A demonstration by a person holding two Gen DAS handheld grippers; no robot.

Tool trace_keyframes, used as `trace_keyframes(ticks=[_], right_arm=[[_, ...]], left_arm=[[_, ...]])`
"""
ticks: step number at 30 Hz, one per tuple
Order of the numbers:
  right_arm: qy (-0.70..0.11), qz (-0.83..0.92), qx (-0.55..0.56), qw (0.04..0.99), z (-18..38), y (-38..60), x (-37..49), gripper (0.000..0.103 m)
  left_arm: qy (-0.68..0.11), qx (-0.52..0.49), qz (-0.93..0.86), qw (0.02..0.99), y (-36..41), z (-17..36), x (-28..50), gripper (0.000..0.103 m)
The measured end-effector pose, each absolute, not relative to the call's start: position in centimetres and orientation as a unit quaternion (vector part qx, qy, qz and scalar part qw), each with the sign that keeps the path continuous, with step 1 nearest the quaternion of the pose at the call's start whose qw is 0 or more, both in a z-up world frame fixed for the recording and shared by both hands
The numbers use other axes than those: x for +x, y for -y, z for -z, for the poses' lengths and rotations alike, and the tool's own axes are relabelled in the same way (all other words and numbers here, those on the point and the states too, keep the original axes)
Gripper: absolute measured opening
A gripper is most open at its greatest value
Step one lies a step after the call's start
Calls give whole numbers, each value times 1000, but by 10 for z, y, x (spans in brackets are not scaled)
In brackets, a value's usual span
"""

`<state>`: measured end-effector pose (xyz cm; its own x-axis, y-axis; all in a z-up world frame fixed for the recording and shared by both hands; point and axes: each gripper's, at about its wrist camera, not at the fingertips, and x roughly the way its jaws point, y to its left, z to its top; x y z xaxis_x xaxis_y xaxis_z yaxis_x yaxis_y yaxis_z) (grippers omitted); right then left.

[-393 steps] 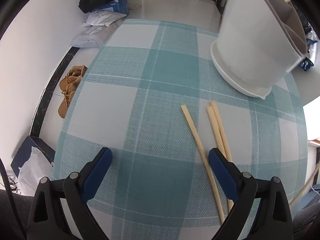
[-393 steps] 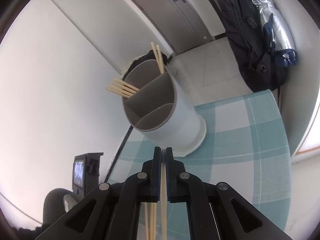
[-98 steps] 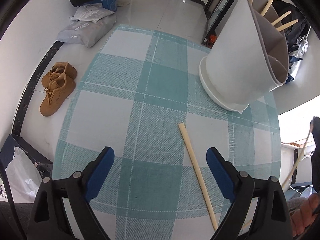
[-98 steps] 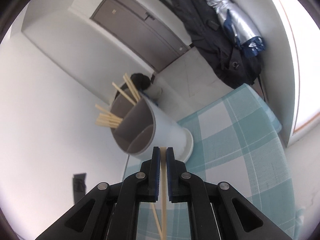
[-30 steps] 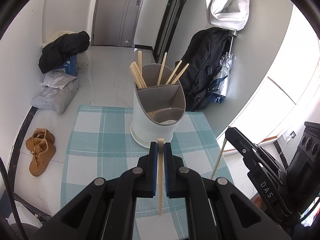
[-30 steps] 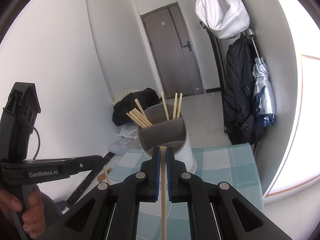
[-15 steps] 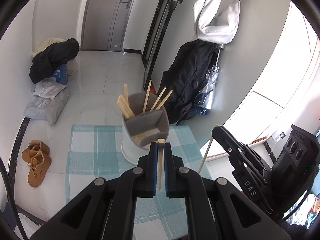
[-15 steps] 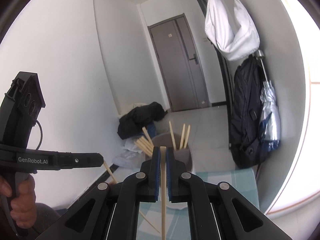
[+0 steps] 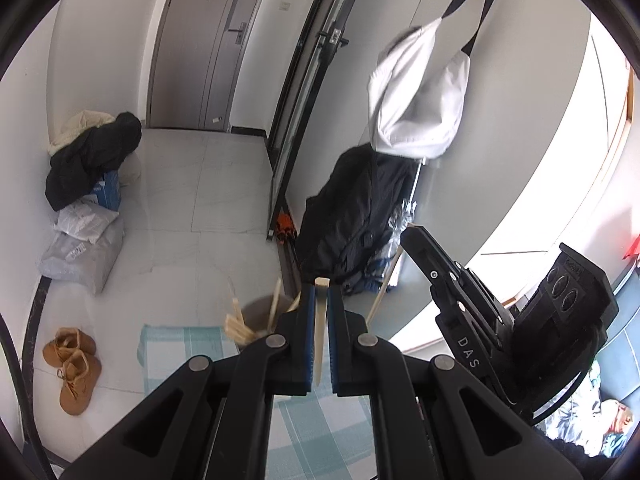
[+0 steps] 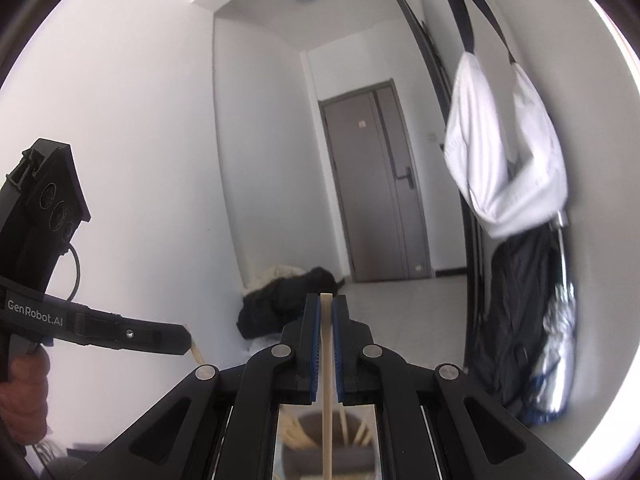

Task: Organize utensils
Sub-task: 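Raise both held chopsticks up over the utensil holder's opening, then lower both chopsticks into the holder and open both grippers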

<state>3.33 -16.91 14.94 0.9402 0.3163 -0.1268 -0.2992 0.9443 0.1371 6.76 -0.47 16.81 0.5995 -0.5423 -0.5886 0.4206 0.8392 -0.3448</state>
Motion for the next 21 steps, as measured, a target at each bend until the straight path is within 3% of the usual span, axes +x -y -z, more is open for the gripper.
trace_keyframes(ticks=[8,21], right_arm=[[-56,-162,63,983,-154,161,89,5],[-86,-148,110,979,-109,164,142,5]], left_arm=[[-344,-68,256,901,1,-178,102,2],[-375,-57,227,897,-3,-130,151,2]])
